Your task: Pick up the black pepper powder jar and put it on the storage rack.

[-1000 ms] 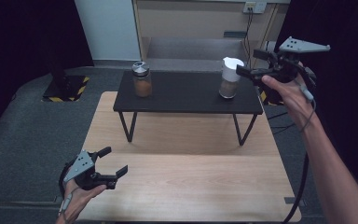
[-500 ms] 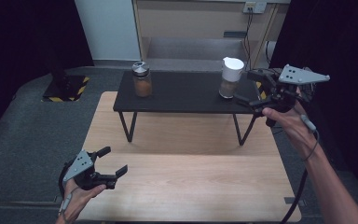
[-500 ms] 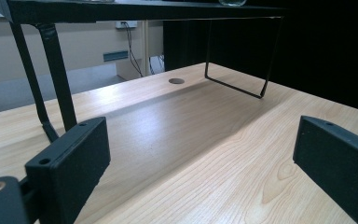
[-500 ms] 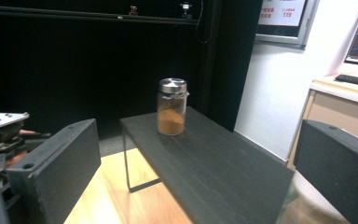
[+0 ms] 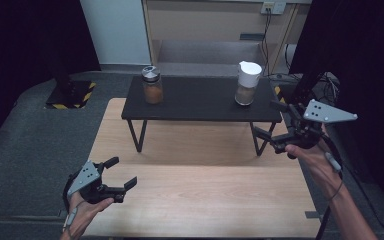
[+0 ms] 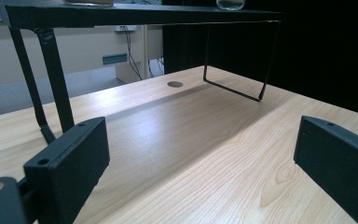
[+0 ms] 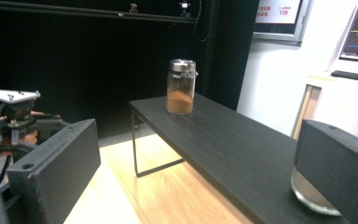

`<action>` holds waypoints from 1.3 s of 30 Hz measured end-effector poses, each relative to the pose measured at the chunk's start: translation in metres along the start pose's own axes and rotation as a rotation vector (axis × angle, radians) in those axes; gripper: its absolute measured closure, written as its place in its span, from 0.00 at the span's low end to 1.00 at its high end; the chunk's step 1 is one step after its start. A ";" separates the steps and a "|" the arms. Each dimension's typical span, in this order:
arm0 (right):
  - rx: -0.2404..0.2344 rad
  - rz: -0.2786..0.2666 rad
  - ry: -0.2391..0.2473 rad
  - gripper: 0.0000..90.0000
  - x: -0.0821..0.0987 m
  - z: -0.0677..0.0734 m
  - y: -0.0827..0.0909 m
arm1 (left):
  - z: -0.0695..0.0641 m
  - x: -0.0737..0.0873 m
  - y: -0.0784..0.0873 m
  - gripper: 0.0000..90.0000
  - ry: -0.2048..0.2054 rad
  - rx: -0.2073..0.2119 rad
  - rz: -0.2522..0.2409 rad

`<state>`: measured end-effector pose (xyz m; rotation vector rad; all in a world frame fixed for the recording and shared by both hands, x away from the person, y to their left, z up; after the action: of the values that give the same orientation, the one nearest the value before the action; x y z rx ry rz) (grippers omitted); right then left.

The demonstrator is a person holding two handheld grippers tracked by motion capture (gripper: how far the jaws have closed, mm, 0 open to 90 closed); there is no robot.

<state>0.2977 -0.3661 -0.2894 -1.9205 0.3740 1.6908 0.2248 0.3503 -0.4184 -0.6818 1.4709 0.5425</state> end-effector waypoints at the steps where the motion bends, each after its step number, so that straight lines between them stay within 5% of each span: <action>1: 0.006 -0.001 0.003 0.01 0.003 0.003 0.002 | 0.000 0.000 0.000 0.02 0.000 0.000 -0.001; 17: 0.076 0.041 0.013 0.02 0.060 0.033 0.025 | -0.001 0.001 0.000 0.02 -0.004 -0.002 -0.014; 39: 0.099 0.103 -0.036 0.03 0.115 0.047 0.036 | -0.001 0.002 0.000 0.02 -0.019 0.011 -0.022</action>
<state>0.2592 -0.3521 -0.4120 -1.8248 0.5416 1.7360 0.2241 0.3490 -0.4199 -0.6825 1.4461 0.5223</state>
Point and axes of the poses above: each handheld gripper's, and its own axes: y roughly backward along the jaws, x roughly out of its underside, z roughly to its left, the point moved 2 cm from there along -y, roughly forward along the jaws, and after that the axes turned 15 degrees about -z, right-handed, at the moved point
